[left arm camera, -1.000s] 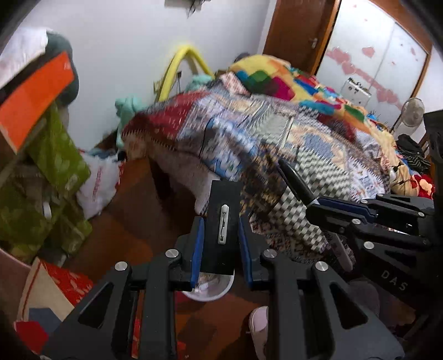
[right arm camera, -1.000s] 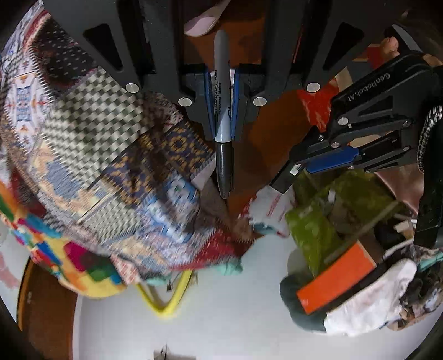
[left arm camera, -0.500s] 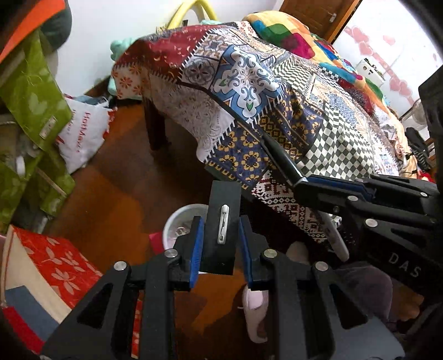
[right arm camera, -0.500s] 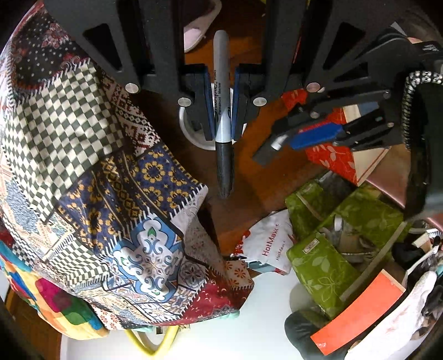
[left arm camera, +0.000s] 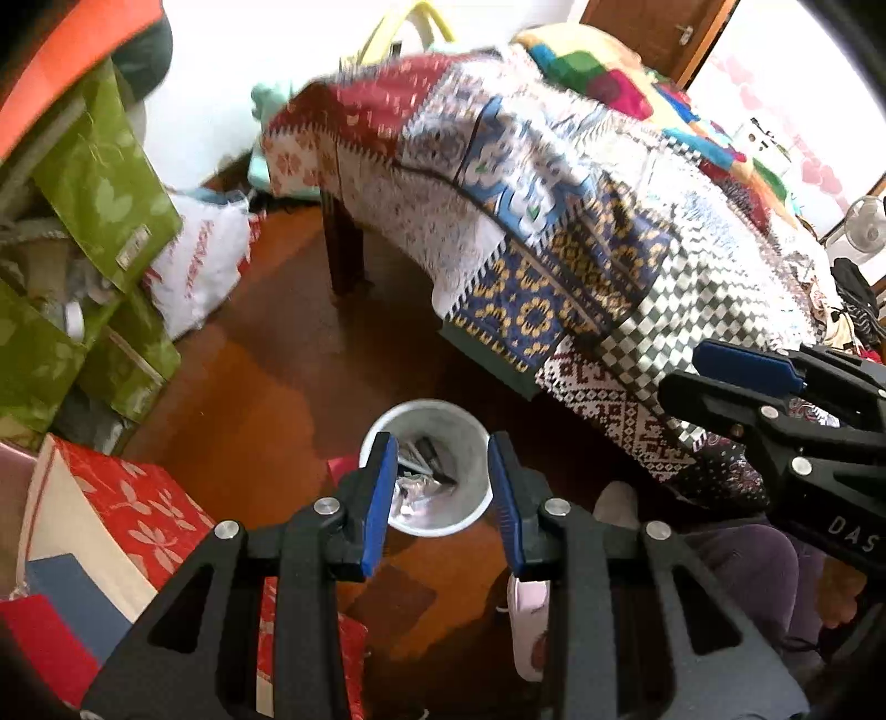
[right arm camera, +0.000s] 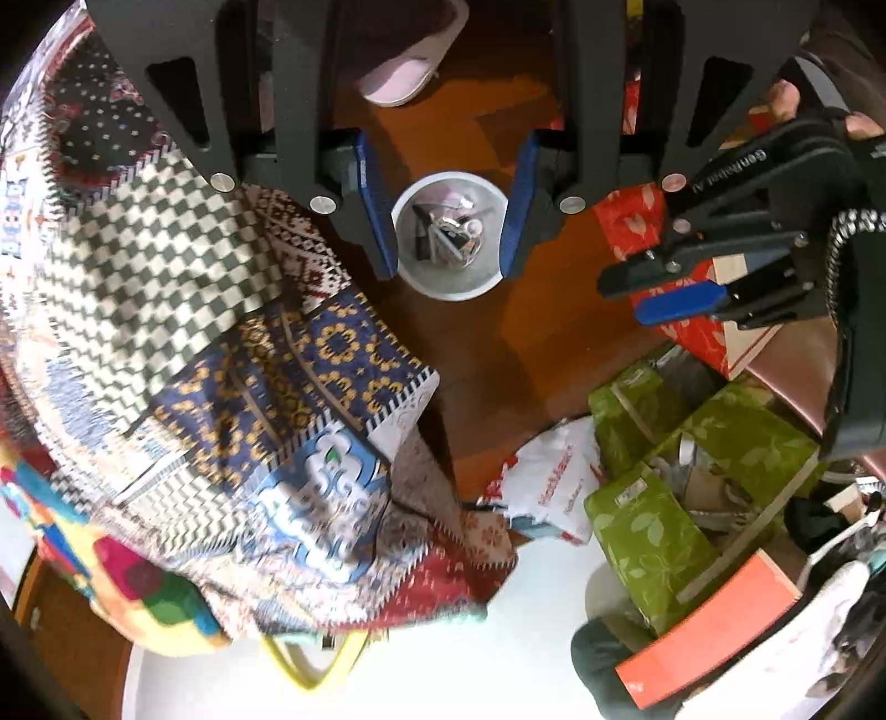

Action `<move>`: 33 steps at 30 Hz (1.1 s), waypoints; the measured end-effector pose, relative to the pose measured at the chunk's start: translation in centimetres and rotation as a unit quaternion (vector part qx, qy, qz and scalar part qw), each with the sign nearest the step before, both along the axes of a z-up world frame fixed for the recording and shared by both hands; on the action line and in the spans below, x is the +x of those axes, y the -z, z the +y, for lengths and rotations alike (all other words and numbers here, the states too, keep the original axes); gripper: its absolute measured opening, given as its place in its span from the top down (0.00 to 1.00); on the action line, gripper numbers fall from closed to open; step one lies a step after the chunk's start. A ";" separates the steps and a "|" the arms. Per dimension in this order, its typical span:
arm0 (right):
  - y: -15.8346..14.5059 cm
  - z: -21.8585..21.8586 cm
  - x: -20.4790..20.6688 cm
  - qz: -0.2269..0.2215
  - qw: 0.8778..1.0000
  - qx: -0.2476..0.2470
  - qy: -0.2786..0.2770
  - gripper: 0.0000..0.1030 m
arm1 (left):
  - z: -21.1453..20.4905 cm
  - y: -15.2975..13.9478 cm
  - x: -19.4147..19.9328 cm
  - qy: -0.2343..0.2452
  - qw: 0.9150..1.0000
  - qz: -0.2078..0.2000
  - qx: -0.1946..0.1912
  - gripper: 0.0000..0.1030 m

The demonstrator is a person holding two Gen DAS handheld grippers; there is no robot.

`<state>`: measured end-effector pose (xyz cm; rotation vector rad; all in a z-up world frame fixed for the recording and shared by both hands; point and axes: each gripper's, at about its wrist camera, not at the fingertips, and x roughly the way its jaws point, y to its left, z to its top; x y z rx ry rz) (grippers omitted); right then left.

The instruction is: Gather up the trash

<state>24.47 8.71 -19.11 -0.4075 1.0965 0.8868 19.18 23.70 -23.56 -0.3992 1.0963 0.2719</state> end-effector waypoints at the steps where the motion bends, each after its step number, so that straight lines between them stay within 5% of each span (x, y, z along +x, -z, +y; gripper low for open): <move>1: -0.7 -0.5 -0.4 -0.011 1.000 0.004 0.002 0.66 | -0.4 -1.0 -0.3 0.003 1.000 -0.010 0.009 0.68; 11: -9.8 -7.5 -4.1 -0.111 0.989 0.079 0.063 0.66 | -5.1 -11.7 -3.8 0.020 0.989 -0.132 0.069 0.68; 17: -16.0 -13.5 -8.1 -0.183 0.964 0.139 0.132 0.66 | -9.5 -18.7 -7.6 0.047 0.966 -0.240 0.089 0.67; 24: -20.3 -18.2 -13.6 -0.252 0.929 0.182 0.203 0.66 | -14.0 -23.4 -12.2 0.079 0.938 -0.325 0.093 0.63; 30: -20.5 -20.5 -17.6 -0.261 0.910 0.203 0.252 0.41 | -16.3 -24.8 -16.9 0.093 0.921 -0.361 0.110 0.48; 33: -20.3 -21.2 -19.1 -0.273 0.899 0.200 0.278 0.30 | -16.7 -24.8 -18.8 0.094 0.917 -0.367 0.125 0.31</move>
